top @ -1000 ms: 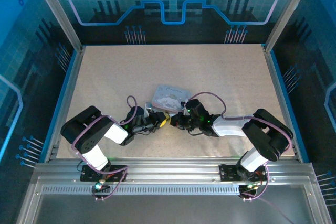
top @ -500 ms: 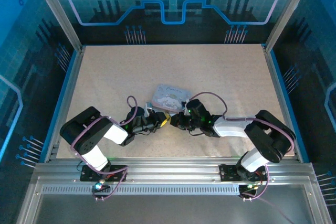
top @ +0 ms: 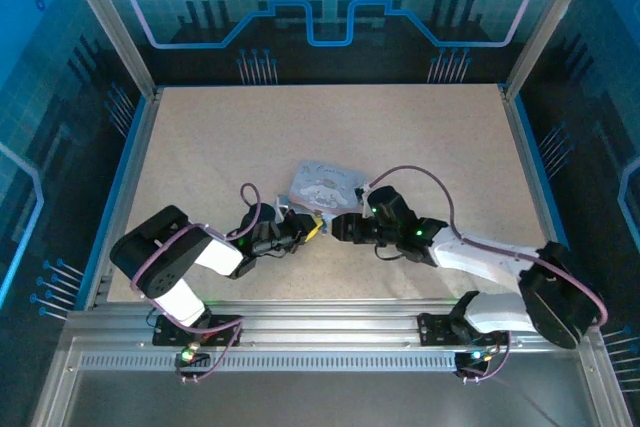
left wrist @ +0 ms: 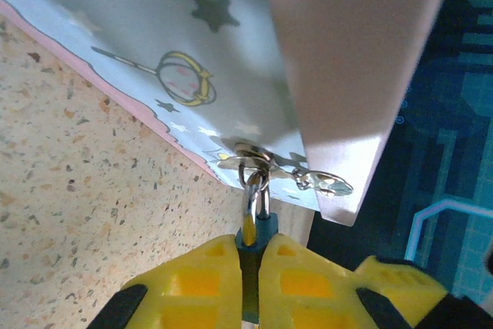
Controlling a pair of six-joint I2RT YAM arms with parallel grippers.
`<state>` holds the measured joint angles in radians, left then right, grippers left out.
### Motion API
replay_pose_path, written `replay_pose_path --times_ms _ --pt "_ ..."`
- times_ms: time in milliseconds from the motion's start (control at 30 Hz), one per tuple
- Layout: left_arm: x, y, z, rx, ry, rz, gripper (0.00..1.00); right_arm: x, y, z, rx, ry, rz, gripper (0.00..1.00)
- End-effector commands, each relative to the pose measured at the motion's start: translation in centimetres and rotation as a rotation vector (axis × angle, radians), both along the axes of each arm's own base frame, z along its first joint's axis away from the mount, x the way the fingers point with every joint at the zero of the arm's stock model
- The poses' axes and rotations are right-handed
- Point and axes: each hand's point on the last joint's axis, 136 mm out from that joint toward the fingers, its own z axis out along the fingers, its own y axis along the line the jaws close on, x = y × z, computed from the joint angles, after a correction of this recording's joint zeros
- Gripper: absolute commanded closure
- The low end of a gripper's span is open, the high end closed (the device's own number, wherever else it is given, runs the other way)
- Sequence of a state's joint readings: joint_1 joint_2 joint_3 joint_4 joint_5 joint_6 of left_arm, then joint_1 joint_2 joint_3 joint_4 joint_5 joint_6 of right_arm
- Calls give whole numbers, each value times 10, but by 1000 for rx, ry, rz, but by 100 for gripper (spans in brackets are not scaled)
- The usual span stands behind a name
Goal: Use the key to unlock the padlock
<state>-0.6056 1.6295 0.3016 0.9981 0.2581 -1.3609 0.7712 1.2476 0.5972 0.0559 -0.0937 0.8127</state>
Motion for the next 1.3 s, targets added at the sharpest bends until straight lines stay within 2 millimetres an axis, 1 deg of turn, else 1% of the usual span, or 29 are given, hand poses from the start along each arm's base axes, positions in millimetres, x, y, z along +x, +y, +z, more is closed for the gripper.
replay_pose_path --times_ms 0,67,100,167,267,333,400,533,667,767,900,967,1033,1167,1267 --pt "1 -1 12 -20 -31 12 100 9 -21 24 -175 -207 66 44" --pt "1 0 13 -20 -29 14 100 13 -28 41 -227 -324 98 39" --pt "1 -1 13 -19 -29 14 100 15 -28 48 -245 -374 118 36" --pt "1 0 14 -19 -26 20 100 15 -25 64 -276 -503 199 33" --pt "0 0 17 -20 -22 24 100 9 -17 77 -314 -670 332 32" --pt "0 1 19 -18 -14 28 100 3 -13 77 -369 -771 423 32" --pt "-1 1 21 -22 -9 33 100 -5 -9 74 -435 -878 516 32" --pt "-1 1 27 -22 -4 35 100 -23 1 59 -573 -1091 685 31" --pt "-2 2 32 -17 -7 37 100 -24 4 48 -704 -1195 704 31" --pt "-3 3 34 -11 -5 38 100 -21 9 40 -790 -1234 705 31" --pt "-3 4 39 -18 -4 43 100 -20 21 34 -812 -1262 694 32" --pt "-2 4 41 -22 -4 44 100 -19 26 29 -814 -1257 697 34" --pt "-2 4 43 -24 -3 45 100 -18 32 25 -810 -1249 699 40" --pt "-3 3 45 -26 -1 46 100 -18 41 16 -812 -1239 709 41" --pt "-3 4 46 -28 1 49 100 -16 45 7 -812 -1216 707 47"
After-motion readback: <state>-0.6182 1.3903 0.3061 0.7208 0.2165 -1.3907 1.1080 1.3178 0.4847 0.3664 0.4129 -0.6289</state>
